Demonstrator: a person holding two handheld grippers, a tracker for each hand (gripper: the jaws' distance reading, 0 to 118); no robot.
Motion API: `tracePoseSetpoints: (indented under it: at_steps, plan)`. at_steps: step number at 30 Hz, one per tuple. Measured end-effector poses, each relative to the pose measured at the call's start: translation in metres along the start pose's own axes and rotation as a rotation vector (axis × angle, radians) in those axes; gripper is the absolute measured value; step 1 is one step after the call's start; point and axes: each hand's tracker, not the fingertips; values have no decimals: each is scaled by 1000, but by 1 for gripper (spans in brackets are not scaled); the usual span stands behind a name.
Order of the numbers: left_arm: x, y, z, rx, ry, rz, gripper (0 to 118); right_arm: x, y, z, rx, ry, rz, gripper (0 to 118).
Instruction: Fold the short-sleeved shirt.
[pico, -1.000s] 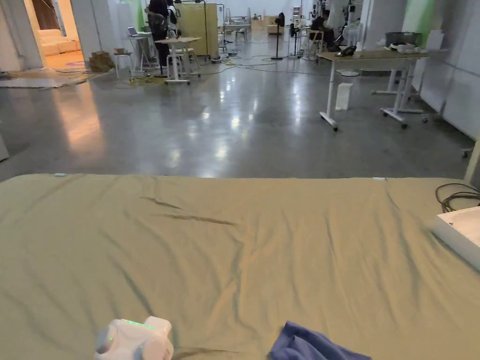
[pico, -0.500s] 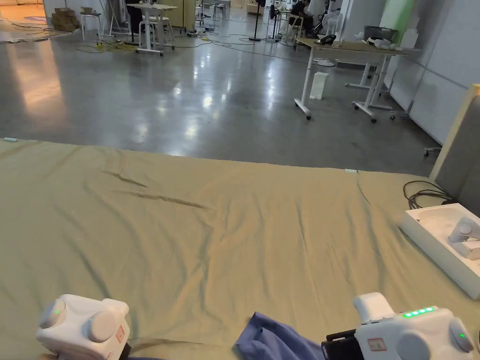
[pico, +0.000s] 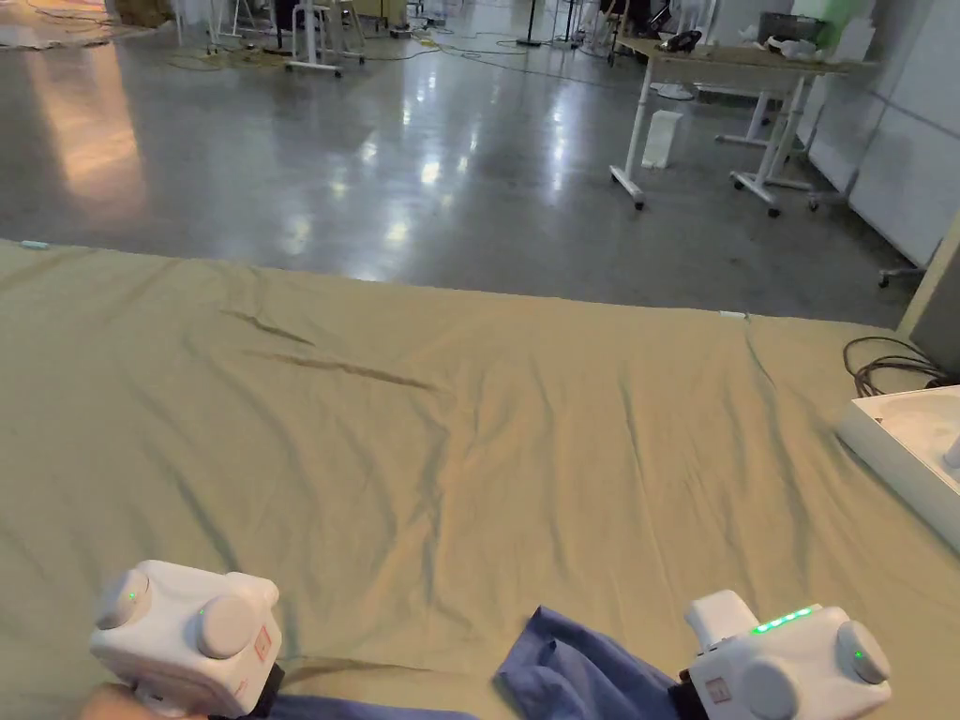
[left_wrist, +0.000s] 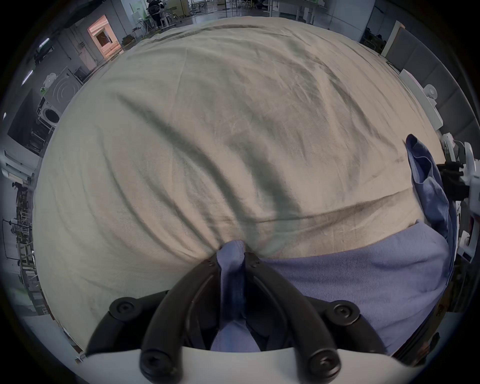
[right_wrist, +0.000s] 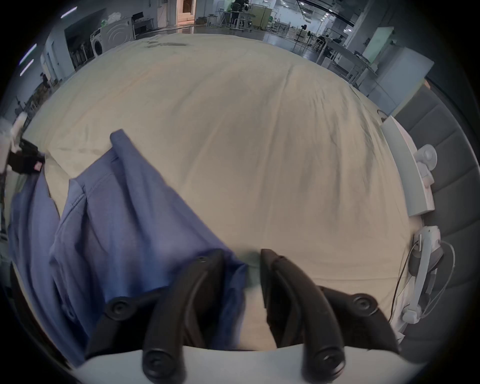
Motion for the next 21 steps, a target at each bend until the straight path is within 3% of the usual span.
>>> tracePoseSetpoints:
  at_steps: [1, 3, 4, 6, 9, 13, 15, 21]
  plan:
    - [0, 0, 0, 0, -2, 1, 16, -6, 0, -1, -1, -27, 30, 26]
    - [-2, -3, 1, 12, -7, 5, 16, -12, 3, -1, -11, 26, 43, 1]
    - [-2, -8, 2, 33, -11, 9, 16, -16, 3, 1, -11, -34, 40, 1]
    - [-1, -26, 4, 131, 0, -21, 16, -12, -3, 13, 39, -19, 12, 1]
    - [-6, -48, 24, 240, -15, -28, 8, 5, -11, 51, 138, 49, -104, 1]
    - [-32, -88, 101, 429, -212, 77, 7, 33, -31, 134, 345, 105, -249, 1]
    - [-45, -112, 152, 543, -198, 74, 7, 44, -44, 182, 456, 118, -308, 1]
    - [-72, -148, 292, 829, -244, 133, 7, 60, -59, 315, 713, 51, -328, 1]
